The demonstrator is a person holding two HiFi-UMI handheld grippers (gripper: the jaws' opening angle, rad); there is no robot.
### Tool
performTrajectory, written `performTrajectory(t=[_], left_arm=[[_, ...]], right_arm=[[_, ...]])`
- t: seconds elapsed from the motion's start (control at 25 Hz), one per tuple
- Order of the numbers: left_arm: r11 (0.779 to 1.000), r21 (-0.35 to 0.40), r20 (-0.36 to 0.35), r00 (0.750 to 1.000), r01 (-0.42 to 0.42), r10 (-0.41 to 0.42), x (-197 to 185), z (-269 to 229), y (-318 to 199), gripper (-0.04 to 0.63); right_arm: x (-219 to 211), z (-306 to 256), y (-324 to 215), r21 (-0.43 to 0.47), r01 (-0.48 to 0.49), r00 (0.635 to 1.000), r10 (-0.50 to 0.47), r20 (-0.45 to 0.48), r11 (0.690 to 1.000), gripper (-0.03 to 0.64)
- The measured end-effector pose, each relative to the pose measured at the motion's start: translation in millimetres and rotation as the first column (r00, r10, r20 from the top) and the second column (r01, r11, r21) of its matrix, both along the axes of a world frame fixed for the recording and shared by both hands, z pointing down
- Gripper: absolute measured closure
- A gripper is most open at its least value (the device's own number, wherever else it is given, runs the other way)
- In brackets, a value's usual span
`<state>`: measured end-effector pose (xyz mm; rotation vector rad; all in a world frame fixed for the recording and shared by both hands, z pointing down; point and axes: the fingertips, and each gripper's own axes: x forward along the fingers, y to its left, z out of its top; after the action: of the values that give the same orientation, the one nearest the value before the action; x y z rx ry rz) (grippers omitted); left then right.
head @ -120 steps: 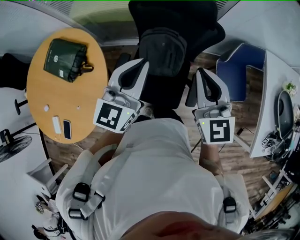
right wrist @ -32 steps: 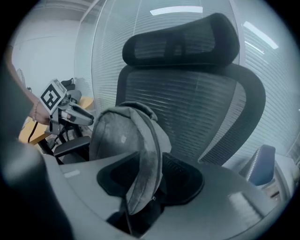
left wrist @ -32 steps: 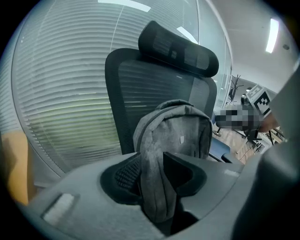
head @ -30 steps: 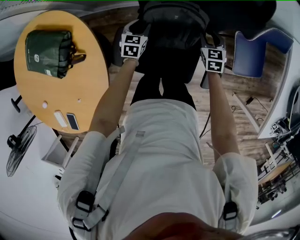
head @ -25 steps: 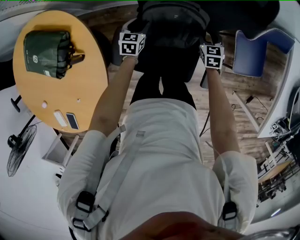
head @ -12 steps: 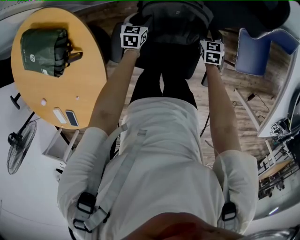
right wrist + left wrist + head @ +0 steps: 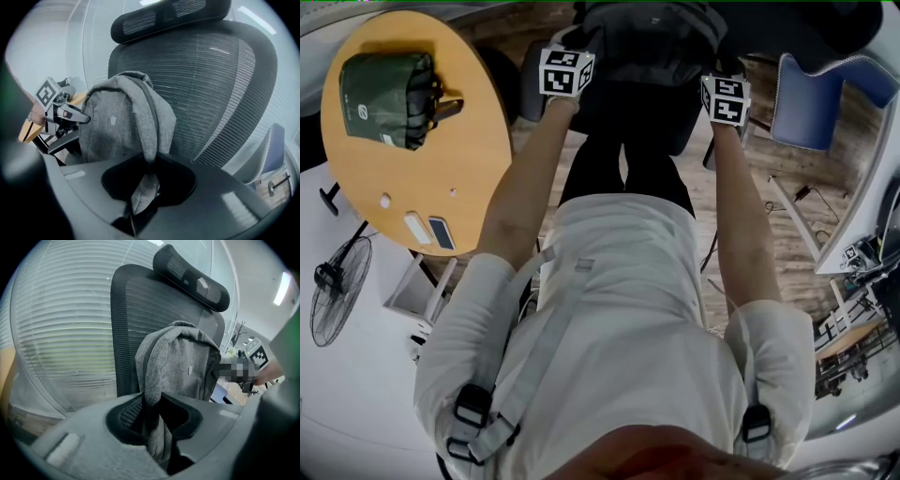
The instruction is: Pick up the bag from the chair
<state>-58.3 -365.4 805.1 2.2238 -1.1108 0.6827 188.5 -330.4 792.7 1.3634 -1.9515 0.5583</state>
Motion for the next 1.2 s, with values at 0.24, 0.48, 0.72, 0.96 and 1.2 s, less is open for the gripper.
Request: performTrajectory(t=[0.24,0.48,0.72,0.96,1.2], left_arm=[[1.000,-0.005,-0.006,1.000,-0.001,0.001,2,-5,6,0.518],[1.000,-0.004,-0.008,1.000,-0.005,0.005,3,-13,14,0.522],[1.000,-0.002,-0.013,1.000,-0.002,0.002,2,-24,27,0.523],[1.000,0.012,-0.016,1.000,-0.004,0.004,-1,-36,36,0.526],[0.999,0.031,-0.014,1.000,-0.012,0.012,-2,-51,42,0.526]], right_arm=[[-4,-7,6,-0.011,0.009,1.000,-0.009,0.029,1.000,0.555],[-1,-13,15,-0.006,0.012,1.000,-0.012,0.028,1.000,0.558],[-3,-25,24,0.009,0.018,0.999,-0.019,0.033,1.000,0.560],[-5,-36,33,0.029,0.020,0.999,-0.021,0.039,0.999,0.563],[-7,-51,39,0.047,0.023,0.999,-0.025,0.047,0.999,0.563]])
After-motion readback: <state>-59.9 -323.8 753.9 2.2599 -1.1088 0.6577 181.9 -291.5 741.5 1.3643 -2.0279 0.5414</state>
